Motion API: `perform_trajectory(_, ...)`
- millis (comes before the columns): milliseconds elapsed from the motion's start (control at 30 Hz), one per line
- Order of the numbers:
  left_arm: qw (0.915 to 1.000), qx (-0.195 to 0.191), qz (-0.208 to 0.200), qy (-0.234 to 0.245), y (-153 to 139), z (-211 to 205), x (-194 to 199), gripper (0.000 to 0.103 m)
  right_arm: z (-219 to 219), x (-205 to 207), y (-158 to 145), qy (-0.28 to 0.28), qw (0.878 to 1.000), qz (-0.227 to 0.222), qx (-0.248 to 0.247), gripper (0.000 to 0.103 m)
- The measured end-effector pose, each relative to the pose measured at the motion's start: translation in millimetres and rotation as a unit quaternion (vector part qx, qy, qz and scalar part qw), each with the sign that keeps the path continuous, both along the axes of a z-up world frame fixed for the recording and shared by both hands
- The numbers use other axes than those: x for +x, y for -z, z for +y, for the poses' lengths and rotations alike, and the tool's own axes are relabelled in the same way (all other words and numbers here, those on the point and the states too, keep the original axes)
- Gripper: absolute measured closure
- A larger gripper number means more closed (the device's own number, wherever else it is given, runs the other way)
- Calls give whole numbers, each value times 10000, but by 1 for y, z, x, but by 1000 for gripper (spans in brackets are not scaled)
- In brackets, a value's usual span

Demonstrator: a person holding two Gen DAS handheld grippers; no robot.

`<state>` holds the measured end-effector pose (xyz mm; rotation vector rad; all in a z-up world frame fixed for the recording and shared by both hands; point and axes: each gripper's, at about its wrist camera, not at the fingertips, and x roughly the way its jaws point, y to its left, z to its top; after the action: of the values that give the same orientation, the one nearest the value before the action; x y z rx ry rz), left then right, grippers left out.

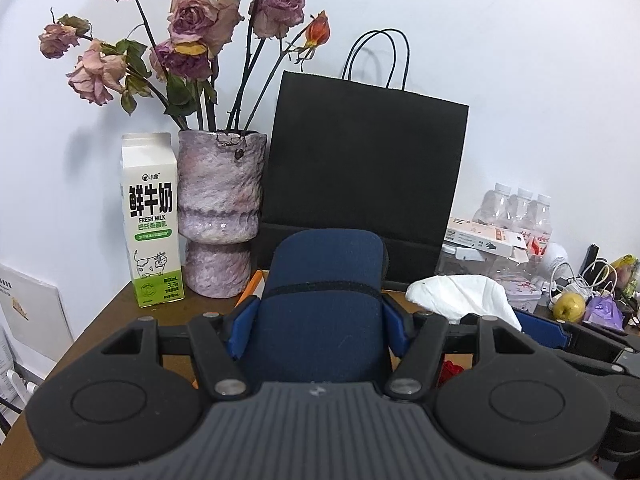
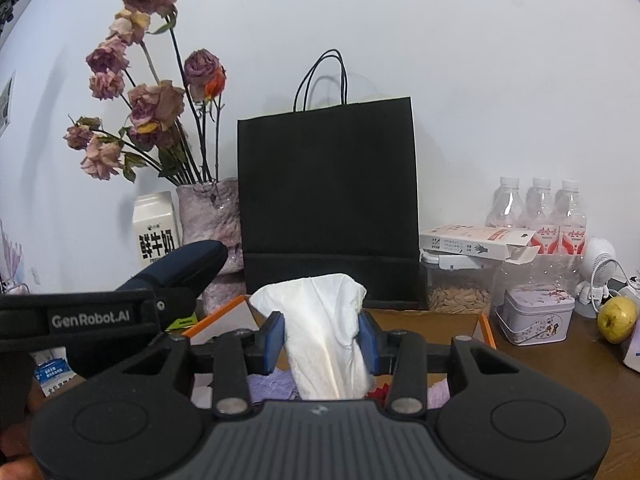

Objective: Organize objects
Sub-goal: 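Lower both tools into the box and open them to drop the items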

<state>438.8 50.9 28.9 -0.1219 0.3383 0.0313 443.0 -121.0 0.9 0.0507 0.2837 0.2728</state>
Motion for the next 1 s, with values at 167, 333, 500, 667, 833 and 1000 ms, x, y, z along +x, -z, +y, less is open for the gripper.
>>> perform_trajectory(167, 10000, -2, 41, -11, 2, 3, 14, 39, 1, 15, 3, 8, 10000, 50, -53, 64)
perform_trajectory(333, 9999, 0, 121, -1, 6, 5, 28, 39, 2, 30, 9, 26, 9998, 136, -117, 64)
perform_trajectory(500, 9996, 58, 258, 45, 13, 1, 41, 39, 2, 41, 14, 69, 9996, 223, -164, 64)
perform_trajectory(667, 9993, 138, 350, 80, 21, -5, 49, 39, 5, 48, 20, 131, 9992, 298, -243, 64)
perform_trajectory(833, 9988, 139, 464, 94, 28, -5, 56, 39, 5, 53, 27, 190, 9985, 401, -327, 64)
perform_trajectory(1000, 9988, 157, 436, 129, 32, -6, 60, 39, 5, 55, 30, 219, 9982, 430, -359, 64)
